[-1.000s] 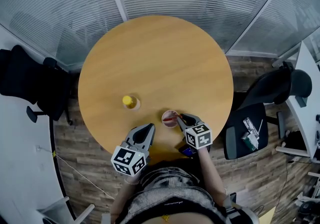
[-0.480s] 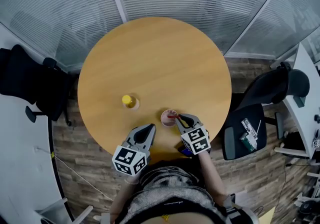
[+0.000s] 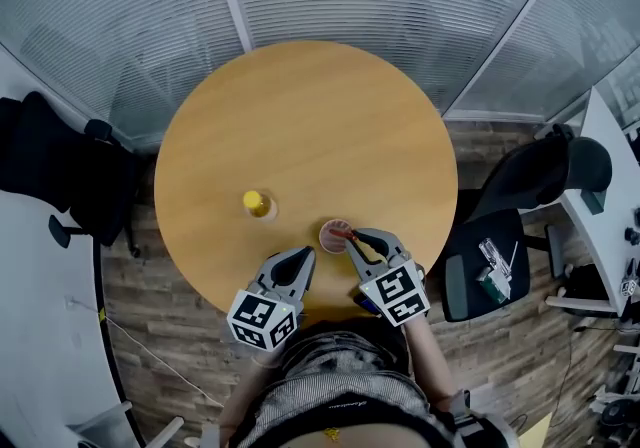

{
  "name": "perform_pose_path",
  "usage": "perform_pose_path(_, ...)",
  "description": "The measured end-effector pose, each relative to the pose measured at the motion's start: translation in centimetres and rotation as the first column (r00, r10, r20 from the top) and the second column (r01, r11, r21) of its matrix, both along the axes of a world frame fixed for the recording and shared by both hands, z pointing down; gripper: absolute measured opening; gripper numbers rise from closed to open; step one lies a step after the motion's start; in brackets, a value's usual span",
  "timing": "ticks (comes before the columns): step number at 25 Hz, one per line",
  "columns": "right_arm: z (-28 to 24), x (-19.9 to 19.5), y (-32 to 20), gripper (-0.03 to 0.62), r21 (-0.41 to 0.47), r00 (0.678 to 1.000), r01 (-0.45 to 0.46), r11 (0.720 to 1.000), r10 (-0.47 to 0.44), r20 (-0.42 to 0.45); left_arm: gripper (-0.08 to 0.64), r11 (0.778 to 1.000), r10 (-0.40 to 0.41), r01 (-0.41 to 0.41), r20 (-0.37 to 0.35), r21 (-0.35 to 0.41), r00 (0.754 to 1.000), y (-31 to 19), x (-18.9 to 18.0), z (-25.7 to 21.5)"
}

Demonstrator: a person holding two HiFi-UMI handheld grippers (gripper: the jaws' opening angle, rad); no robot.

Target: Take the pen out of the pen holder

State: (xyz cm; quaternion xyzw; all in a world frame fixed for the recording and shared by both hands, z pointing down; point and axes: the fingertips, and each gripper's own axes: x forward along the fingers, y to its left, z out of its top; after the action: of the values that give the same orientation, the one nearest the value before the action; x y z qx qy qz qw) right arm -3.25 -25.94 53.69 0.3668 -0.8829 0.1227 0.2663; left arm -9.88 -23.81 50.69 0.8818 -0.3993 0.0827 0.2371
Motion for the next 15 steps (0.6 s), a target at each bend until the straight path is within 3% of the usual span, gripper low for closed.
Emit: perform_pose_path(15,-7.8,-0.2,1.4,0.057,0.127,0.999,0.03,0.991,-0.031,0.009,0.005,0.999,-0.031,0.031,-0.009,0.03,0.999,0.6,-0.3,-1.0)
